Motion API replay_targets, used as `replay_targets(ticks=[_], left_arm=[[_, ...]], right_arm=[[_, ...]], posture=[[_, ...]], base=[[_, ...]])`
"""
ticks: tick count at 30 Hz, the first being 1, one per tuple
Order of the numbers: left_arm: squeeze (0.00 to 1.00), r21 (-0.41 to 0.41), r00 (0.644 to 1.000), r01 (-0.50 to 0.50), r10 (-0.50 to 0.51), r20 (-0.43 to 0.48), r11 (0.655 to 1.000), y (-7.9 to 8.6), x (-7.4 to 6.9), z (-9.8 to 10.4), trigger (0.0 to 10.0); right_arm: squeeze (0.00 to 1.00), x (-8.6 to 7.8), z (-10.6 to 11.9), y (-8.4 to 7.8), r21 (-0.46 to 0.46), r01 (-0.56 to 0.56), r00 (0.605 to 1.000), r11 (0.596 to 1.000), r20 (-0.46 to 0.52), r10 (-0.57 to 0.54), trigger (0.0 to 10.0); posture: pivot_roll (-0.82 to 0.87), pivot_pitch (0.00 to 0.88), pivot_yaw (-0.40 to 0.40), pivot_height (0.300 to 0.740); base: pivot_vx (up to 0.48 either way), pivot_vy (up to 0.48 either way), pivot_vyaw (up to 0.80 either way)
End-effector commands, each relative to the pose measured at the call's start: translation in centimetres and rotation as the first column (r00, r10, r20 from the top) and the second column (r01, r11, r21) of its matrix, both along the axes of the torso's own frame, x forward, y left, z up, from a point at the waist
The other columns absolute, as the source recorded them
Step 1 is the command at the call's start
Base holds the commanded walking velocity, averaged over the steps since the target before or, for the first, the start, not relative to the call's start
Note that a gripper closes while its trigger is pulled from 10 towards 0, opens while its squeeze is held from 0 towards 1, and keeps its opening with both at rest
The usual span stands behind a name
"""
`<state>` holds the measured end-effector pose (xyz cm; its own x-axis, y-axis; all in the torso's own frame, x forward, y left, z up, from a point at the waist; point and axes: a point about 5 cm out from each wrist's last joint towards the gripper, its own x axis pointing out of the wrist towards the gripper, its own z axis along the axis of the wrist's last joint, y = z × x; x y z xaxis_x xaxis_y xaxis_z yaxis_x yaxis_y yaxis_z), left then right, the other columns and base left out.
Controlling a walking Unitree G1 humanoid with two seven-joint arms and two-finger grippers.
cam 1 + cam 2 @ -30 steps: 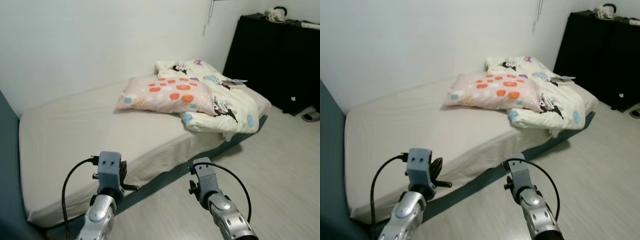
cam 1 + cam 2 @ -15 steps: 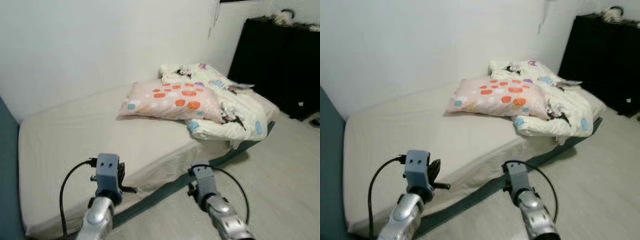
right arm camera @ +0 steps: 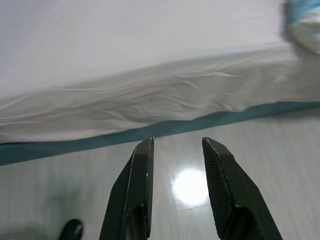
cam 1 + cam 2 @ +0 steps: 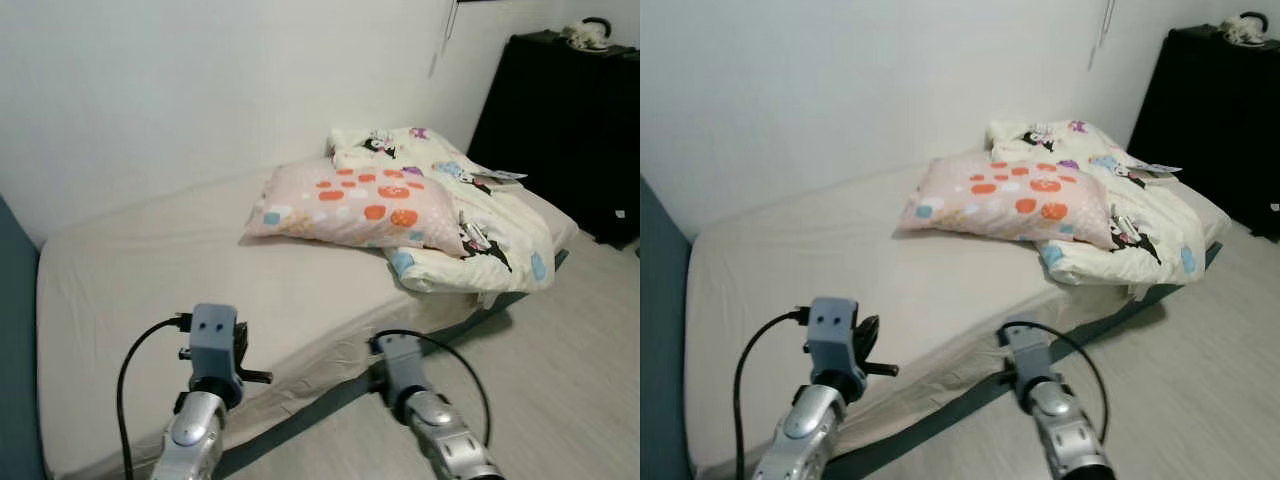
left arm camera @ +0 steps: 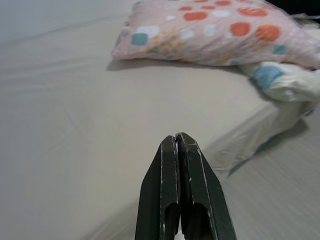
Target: Clean up the room
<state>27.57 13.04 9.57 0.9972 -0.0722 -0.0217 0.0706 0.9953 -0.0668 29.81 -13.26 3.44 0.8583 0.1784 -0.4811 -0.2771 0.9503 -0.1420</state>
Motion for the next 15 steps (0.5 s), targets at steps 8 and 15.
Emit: replay_targets(ticks=[8,15], left_arm=[[0.00,-0.016,1.000,0.001,-0.001,-0.015,1.000,-0.24,-0.09,-0.21,10.0],[0.00,-0.016,1.000,-0.006,0.006,-0.018,1.000,-0.12,-0.12,-0.24,10.0]], right_arm=[[0.00,-0.20,-0.23,-0.87,-0.014,0.024,1.000,1.000,-0.004,-0.024,10.0],[0.00,-0.16,-0.20,-0.86,-0.014,0.022,1.000,1.000,-0.005,-0.022,10.0]], posture=[[-0.07,0.093,0.004,0.740],[-0.07,0.095,0.002,0.740]], base=[[0.258,0.000,0.00],[0.260,0.000,0.00]])
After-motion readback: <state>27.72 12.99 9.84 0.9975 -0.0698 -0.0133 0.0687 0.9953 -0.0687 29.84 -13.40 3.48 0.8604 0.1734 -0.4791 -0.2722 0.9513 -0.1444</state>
